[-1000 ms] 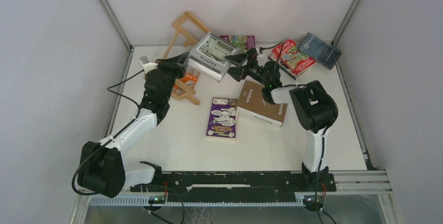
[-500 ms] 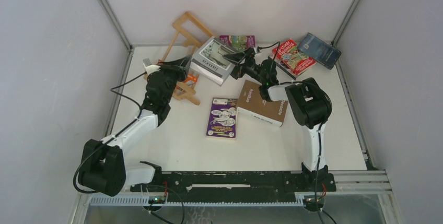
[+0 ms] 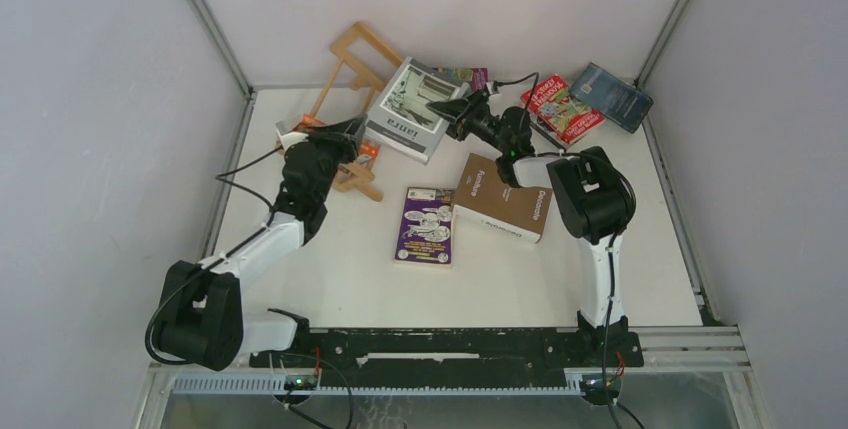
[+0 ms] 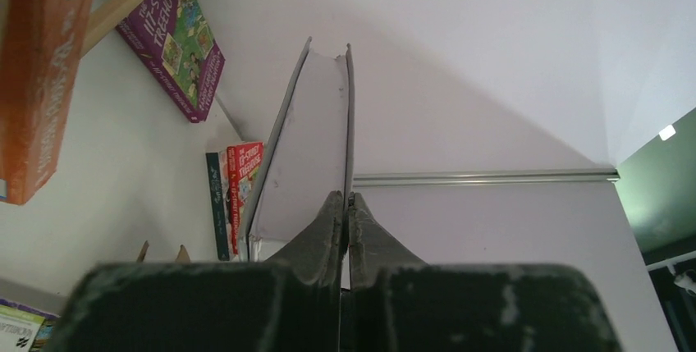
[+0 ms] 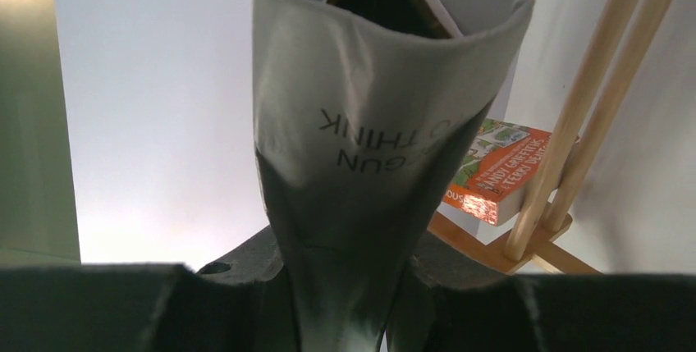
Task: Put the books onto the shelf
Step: Pick up the book at the corner of the board.
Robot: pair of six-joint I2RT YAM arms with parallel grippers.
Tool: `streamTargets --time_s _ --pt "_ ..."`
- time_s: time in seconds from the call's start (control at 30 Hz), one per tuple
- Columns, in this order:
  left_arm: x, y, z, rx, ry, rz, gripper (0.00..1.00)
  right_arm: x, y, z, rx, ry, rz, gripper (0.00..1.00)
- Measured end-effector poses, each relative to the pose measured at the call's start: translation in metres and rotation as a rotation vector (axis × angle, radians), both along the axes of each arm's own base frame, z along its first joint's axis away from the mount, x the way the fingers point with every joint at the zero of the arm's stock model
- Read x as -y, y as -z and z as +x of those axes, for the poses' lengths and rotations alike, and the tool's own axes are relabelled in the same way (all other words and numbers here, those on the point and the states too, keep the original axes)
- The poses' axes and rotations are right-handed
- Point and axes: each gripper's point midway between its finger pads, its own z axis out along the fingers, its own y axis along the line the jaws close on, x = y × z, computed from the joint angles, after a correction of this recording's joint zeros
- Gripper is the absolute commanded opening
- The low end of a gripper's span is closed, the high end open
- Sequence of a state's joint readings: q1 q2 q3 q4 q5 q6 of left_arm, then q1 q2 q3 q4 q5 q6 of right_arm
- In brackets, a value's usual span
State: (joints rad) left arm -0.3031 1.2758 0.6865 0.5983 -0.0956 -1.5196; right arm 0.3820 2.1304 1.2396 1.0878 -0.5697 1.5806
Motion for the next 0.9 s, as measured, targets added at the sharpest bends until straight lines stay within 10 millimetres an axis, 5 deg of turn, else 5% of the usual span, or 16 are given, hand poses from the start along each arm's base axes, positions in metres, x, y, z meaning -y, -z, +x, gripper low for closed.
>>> streamTargets --time_s 0.23,0.47,0.67,0.73,0.9 --pt "-0.005 0.007 -0.005 -0.023 -0.005 0.008 0.31 -0.003 0.002 -0.002 0.019 -0.027 -0.034 0.27" --pt "-0.027 -0.014 -0.028 0.009 -0.047 0.044 0.42 -0.011 -0.013 -0.004 0.092 -0.075 -0.061 0.27" --pt "-0.043 -0.029 -0.047 0.037 -0.087 0.105 0.47 -0.012 -0.008 -0.001 0.116 -0.086 -0.117 0.27" --pt "-0.046 -0.029 -0.053 0.030 -0.096 0.131 0.61 -0.010 -0.003 0.001 0.113 -0.085 -0.138 0.27" --pt "-0.053 -0.010 -0.061 -0.038 -0.111 0.214 0.64 -0.011 -0.001 0.003 0.138 -0.098 -0.186 0.27"
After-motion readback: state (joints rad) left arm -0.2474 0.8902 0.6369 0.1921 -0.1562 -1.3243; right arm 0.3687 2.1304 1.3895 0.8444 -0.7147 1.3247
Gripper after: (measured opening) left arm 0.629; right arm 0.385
